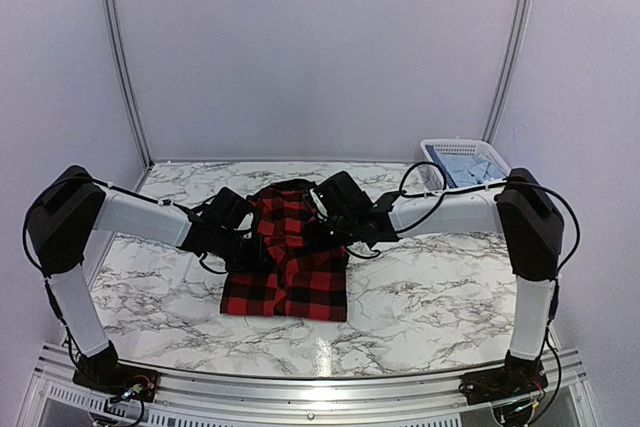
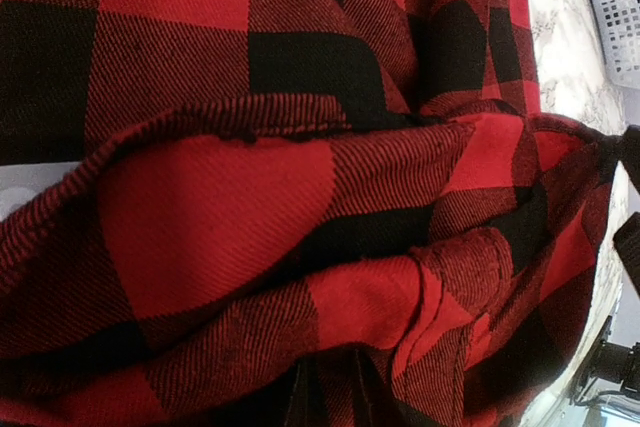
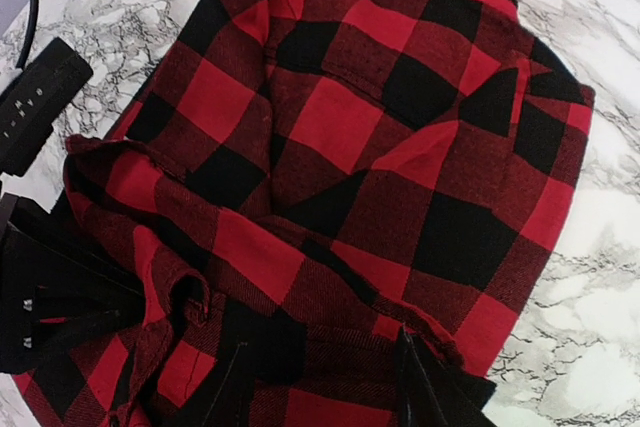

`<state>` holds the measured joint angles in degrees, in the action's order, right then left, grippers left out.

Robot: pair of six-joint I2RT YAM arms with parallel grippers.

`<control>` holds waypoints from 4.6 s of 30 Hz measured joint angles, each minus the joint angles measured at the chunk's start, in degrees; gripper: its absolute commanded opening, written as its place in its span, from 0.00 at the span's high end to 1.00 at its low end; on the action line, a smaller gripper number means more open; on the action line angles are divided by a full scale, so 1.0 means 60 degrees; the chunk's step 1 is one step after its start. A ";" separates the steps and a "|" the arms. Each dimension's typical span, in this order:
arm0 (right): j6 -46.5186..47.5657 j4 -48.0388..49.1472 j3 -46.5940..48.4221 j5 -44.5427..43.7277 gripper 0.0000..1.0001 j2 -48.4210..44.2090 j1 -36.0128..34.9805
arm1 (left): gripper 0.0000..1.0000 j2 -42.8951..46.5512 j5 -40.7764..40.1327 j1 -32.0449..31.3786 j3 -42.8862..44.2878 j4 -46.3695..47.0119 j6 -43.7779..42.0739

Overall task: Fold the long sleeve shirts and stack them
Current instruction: Smooth out the 2/3-rectangle-folded shirt at the center of the board.

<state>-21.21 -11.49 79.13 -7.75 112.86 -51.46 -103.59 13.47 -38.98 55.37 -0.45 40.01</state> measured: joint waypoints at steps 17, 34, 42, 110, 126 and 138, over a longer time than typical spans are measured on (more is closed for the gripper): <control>-0.0444 -0.0481 -0.0780 -0.0455 0.41 -0.0215 0.0721 | 0.69 0.0240 -0.0124 0.0113 0.0204 0.0284 0.0095; -0.0641 0.0080 -0.1406 0.0758 0.55 -0.0692 0.1020 | 0.71 0.0674 -0.0284 0.0801 0.0914 -0.0219 -0.0459; -0.0393 -0.0022 -0.0670 0.0678 0.59 -0.0157 0.1020 | 0.71 0.0663 -0.0280 0.0801 0.0962 -0.0277 -0.0510; -0.0244 -0.0980 0.1439 -0.0215 0.64 0.1206 0.0794 | 0.78 -0.1563 -0.1093 0.1967 0.3643 -0.1089 -0.1304; 0.0273 -0.0463 0.3067 0.0127 0.66 0.3286 0.1486 | 0.72 -0.4255 -0.0892 0.2033 0.6284 -0.1428 -0.1483; 0.0477 -0.1198 0.3013 0.0197 0.45 0.2364 0.1497 | 0.51 -0.0546 -0.1144 0.2033 0.3847 -0.1617 -0.1381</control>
<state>-18.35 -18.68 97.21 -6.57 127.04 -42.48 -106.87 6.61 -26.79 78.46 -10.15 31.73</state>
